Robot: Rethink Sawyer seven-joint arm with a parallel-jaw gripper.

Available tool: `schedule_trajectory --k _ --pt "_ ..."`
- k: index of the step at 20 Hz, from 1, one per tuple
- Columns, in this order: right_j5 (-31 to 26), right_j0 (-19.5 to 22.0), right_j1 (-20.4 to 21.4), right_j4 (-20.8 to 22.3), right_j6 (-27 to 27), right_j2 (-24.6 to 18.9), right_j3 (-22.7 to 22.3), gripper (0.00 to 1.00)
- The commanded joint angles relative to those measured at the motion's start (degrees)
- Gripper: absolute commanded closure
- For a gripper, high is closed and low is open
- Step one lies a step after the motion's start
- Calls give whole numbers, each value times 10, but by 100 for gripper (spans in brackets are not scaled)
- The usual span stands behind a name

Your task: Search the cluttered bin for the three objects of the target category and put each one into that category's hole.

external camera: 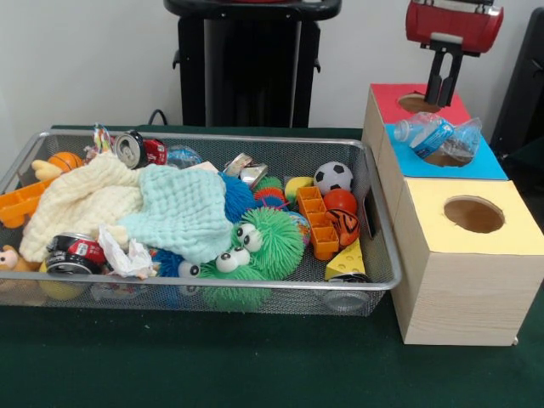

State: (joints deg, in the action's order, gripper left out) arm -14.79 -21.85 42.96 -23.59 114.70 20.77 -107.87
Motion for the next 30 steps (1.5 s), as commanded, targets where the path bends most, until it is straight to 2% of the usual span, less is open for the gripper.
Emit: schedule_trajectory --k 1,10,30 --pt "-70 -11 -17 -6 116 -15 34 100" --pt "-94 -14 -19 -7 118 -6 51 100" --pt "-106 -19 -36 -10 127 0 78 100"
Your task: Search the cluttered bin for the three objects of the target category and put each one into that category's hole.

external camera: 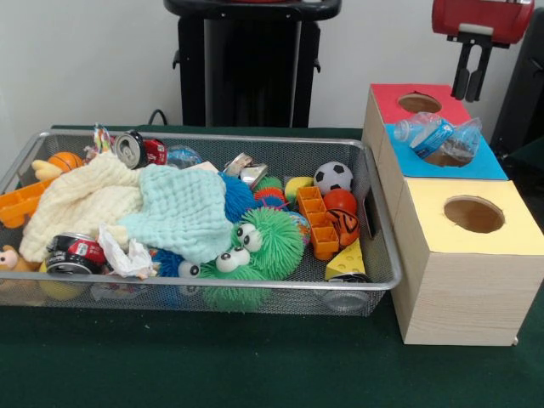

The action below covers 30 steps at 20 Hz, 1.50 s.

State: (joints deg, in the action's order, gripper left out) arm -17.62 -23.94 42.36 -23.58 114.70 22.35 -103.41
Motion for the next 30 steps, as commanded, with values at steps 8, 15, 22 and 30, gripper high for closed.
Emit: schedule_trajectory --k 8,15,22,30 --pt "-61 1 -36 -11 128 -17 26 100" --pt "-50 -6 -42 -13 134 -18 25 100" --pt "-21 -3 -45 -13 129 -26 9 100" --pt "2 -3 -43 -12 127 -30 -4 100"
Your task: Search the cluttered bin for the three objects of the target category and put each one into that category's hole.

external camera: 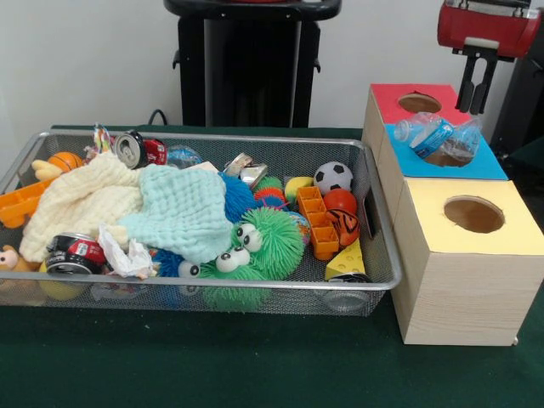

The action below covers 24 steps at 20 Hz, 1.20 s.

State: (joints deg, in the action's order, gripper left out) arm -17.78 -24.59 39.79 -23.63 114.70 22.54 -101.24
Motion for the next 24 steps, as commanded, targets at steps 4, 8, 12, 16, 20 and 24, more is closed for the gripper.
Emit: schedule_trajectory --k 4,8,12,16,20,24 --pt "7 2 -19 -12 130 -32 -26 100" --pt "2 1 -19 -14 131 -30 -21 100" --pt "7 0 -22 -14 132 -31 -22 100" --pt "24 1 -30 -14 134 -36 -25 100" --pt "28 0 -35 -16 136 -36 -23 100" --pt "36 -2 -38 -17 139 -37 -24 100"
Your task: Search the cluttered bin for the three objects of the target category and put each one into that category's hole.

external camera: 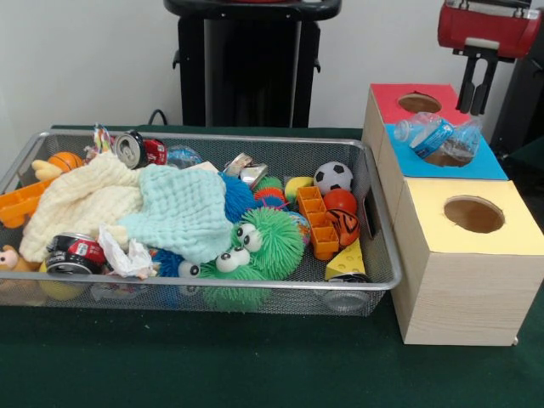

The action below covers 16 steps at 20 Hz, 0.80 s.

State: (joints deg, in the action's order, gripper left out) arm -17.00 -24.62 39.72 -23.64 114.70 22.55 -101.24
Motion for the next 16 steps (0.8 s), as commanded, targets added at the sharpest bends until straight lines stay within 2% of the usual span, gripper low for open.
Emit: schedule_trajectory --k 1,16 --pt "29 -3 -38 -18 140 -37 -24 100" --pt "29 -4 -41 -17 134 -30 -19 100"
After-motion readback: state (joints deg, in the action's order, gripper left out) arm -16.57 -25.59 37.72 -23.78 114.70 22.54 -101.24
